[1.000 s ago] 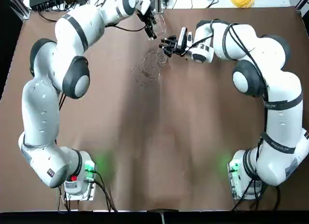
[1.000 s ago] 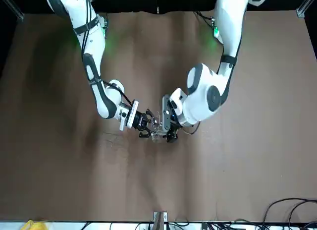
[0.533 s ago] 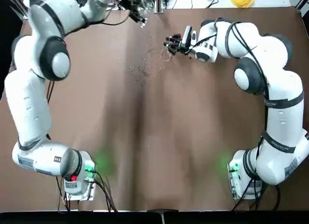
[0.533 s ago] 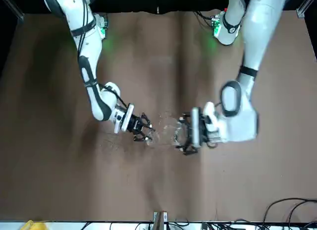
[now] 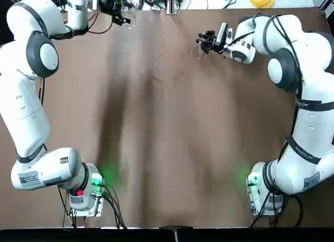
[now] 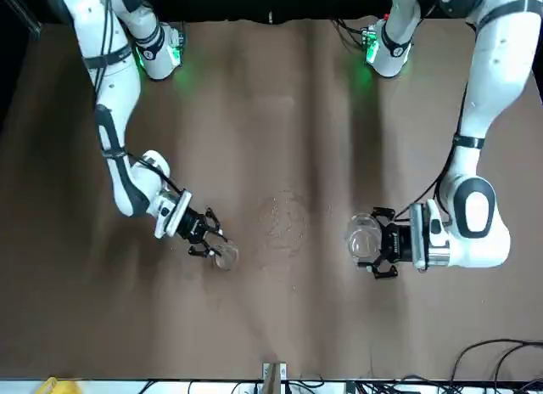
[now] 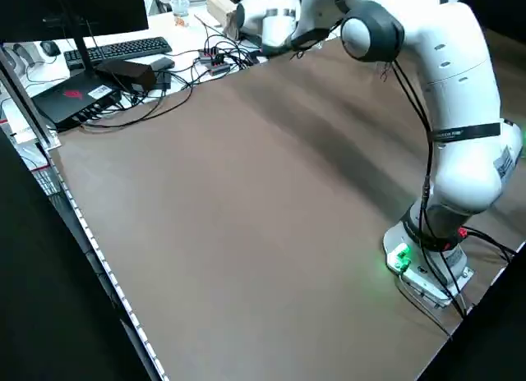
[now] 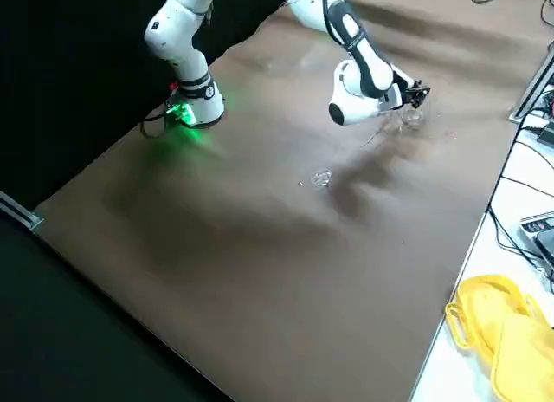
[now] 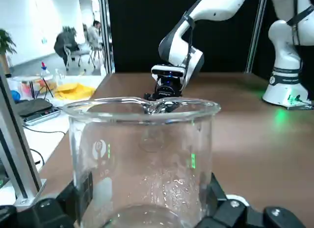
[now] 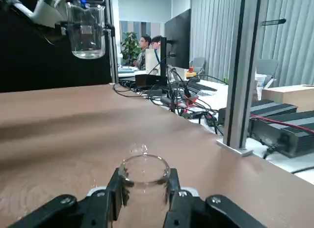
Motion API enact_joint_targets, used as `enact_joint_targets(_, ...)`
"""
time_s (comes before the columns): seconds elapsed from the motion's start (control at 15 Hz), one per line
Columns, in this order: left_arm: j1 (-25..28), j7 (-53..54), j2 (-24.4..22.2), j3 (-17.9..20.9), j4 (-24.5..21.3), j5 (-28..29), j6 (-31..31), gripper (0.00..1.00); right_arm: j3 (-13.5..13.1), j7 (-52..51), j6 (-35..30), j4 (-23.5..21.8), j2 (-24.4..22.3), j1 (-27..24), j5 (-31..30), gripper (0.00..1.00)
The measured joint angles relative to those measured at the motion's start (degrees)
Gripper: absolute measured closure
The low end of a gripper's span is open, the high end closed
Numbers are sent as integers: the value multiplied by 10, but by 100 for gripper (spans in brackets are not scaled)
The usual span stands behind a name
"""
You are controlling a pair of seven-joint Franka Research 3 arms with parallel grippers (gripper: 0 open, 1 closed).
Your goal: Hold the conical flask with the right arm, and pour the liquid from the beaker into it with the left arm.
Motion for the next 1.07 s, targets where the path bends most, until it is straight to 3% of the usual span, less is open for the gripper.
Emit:
enact_joint_targets(0.27,39,66,45,0,0,-23,-35,3,0,-1,-6,-41,-35,-56,-79,61)
enact_joint_targets(0.47,61,105,76,0,-1,-26,-46,3,-1,-1,-58,-58,-47,-141,-187,61)
enact_joint_targets(0.8,82,182,128,2,-11,-27,-50,3,-3,3,-163,-46,-47,-318,-389,61)
enact_joint_targets(1.07,98,246,181,5,-12,-27,-50,3,-2,9,-188,-16,-42,-389,-467,61)
